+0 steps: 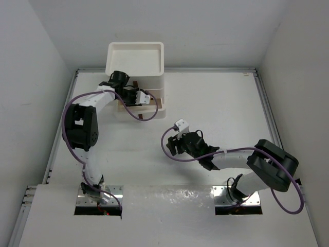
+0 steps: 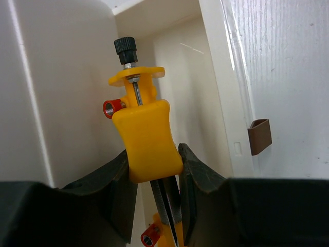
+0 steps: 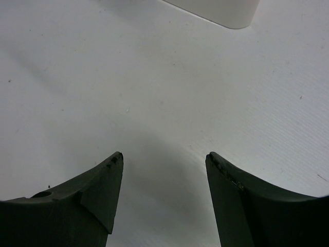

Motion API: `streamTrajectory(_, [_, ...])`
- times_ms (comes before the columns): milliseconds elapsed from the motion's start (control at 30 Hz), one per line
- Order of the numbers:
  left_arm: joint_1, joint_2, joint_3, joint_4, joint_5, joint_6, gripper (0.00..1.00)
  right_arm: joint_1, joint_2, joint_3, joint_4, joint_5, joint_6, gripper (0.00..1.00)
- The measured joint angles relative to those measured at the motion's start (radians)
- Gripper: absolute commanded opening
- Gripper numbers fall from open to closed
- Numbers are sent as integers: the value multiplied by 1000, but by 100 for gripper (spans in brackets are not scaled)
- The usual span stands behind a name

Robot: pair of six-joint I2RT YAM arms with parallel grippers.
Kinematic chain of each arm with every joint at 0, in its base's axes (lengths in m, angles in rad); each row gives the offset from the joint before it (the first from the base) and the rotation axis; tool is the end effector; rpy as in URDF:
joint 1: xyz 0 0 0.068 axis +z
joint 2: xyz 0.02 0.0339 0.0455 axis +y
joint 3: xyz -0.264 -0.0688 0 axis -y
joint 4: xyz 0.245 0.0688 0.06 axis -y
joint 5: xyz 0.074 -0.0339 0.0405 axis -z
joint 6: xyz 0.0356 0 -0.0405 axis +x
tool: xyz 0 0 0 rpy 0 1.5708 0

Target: Sort the tools into containers

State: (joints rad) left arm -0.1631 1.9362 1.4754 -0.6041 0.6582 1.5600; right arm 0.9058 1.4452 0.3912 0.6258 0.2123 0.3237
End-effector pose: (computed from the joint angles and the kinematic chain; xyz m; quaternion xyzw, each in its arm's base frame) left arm 0.4010 -0.0881 0.2155 0.7480 0.5353 -0.0873 0.3826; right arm 0.1658 0.1993 0.1469 -0.1852 0.8177 0.2373 0.4906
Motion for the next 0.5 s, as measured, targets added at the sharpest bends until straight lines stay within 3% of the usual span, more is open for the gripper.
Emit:
streamTrajectory(200, [0,18,6,-17,-29,25,24,0,5,0,2,-11,8,65])
streamTrajectory(233, [0,20,11,-24,-34,32,33,0,6,0,2,-12,9,65])
streamTrajectory(300, [0,24,19,-32,-40,39,38,0,7,0,3,-14,11,65])
streamTrajectory(433, [0,34,36,-51,-44,28,60,0,13,2,2,-17,14,65])
streamTrajectory(500, [0,34,37,-66,-44,24,64,0,15,6,2,-21,14,65])
